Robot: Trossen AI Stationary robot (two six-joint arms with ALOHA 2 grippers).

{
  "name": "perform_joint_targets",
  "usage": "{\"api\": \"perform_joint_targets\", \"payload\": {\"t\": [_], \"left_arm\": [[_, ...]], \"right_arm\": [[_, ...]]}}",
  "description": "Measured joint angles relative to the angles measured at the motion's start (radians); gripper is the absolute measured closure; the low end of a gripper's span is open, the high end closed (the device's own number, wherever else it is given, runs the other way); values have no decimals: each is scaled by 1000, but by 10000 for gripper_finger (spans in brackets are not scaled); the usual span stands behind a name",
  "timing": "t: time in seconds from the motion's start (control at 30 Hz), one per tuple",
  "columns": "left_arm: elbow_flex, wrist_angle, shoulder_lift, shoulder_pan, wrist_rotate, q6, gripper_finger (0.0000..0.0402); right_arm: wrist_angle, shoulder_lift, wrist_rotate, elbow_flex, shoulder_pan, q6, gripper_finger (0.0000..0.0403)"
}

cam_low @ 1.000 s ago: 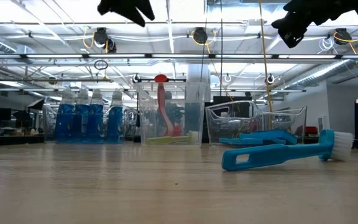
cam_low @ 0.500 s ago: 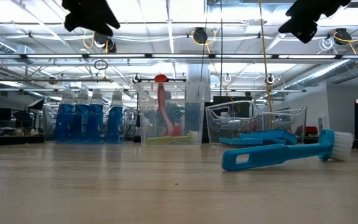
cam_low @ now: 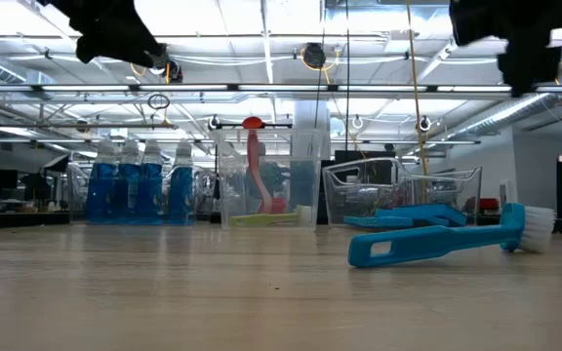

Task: Pick & Place Kitchen Sink Supplies
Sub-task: Put the gray dish brush into the large transparent bin

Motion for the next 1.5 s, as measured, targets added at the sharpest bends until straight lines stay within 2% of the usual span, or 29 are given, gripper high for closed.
{"api": "perform_joint_targets", "payload": {"t": [0.13, 0.47, 0.63, 1.07, 1.5], "left_arm": [[-16, -6, -14, 1, 0, 1, 236], [-17, -7, -17, 1, 4, 40, 236], [-17, -24, -28, 1, 10, 56, 236], [-17, -124, -176, 1, -26, 77, 236], [-17, -139, -177, 1, -26, 82, 236]], "right_arm": [[-98, 71, -63, 1, 21, 126, 234], [-219, 105, -37, 1, 30, 391, 234], [-220, 98, 15, -17, 51, 501, 234], [-197, 98, 13, -98, 181, 820, 234], [-72, 98, 15, -210, 305, 1080, 234]]}}
